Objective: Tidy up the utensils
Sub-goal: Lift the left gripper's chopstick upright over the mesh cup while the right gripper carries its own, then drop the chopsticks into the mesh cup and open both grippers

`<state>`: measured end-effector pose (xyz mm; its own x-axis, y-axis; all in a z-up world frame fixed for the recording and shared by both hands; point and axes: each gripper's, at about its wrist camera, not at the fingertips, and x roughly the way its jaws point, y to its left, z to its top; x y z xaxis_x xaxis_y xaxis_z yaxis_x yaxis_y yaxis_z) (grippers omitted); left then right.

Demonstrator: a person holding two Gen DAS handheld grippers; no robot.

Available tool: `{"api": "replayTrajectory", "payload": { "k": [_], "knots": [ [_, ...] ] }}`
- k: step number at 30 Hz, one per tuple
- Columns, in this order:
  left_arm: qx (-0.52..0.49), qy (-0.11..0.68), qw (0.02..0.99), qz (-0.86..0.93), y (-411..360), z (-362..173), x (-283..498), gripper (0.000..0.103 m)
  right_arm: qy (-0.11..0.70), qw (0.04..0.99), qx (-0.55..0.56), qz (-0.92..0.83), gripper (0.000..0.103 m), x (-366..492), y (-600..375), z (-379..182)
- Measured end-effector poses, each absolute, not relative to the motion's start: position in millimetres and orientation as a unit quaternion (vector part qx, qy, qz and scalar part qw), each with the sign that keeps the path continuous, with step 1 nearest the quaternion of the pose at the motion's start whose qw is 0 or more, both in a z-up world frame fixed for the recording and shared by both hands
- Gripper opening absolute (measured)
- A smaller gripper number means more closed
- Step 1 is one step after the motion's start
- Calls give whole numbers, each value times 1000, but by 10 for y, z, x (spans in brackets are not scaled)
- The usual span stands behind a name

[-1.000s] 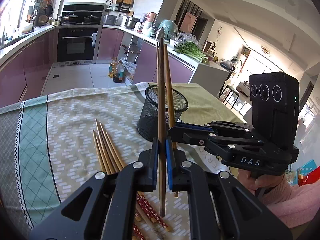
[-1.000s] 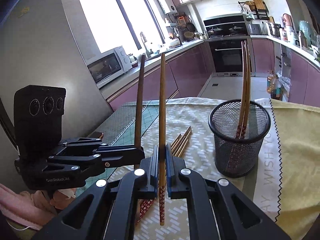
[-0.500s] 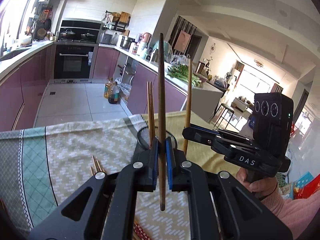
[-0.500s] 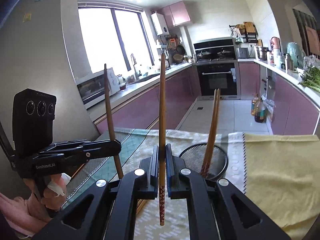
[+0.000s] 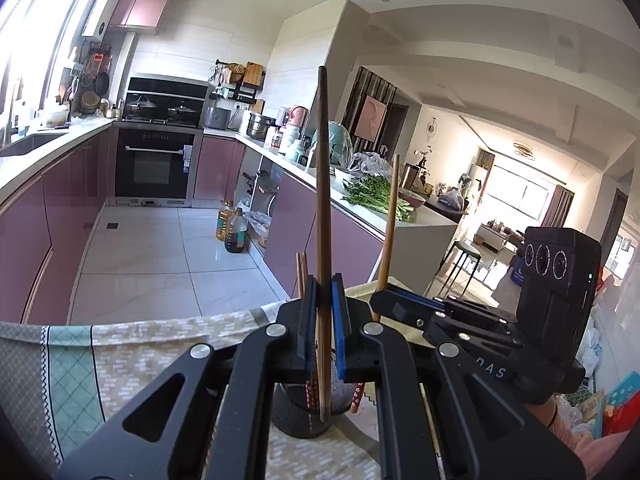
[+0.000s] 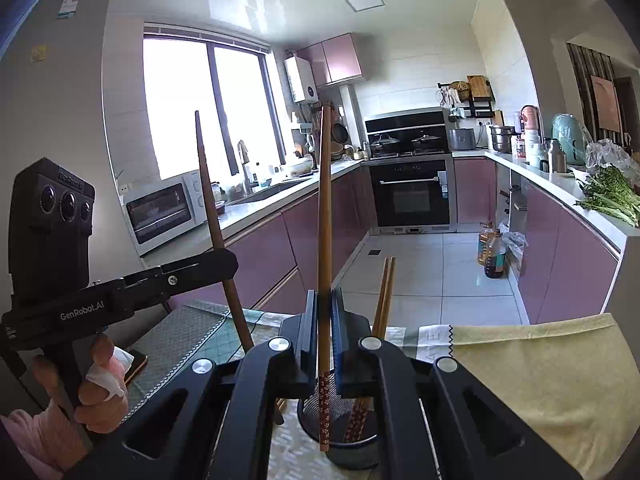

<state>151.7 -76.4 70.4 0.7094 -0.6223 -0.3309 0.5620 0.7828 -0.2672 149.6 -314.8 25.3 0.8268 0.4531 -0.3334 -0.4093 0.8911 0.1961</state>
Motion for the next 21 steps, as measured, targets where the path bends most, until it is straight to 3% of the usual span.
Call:
{"api": "replayTrajectory", "payload": {
  "k": [8, 21],
  "knots": [
    [-50, 202, 929, -306, -1012, 630, 1651, 8, 183, 960, 48, 207, 5, 1657, -3123, 182],
    [-13, 276, 910, -309, -1199, 83, 1820, 8, 242, 950, 41, 195, 5, 1788, -3066, -181]
  ]
}}
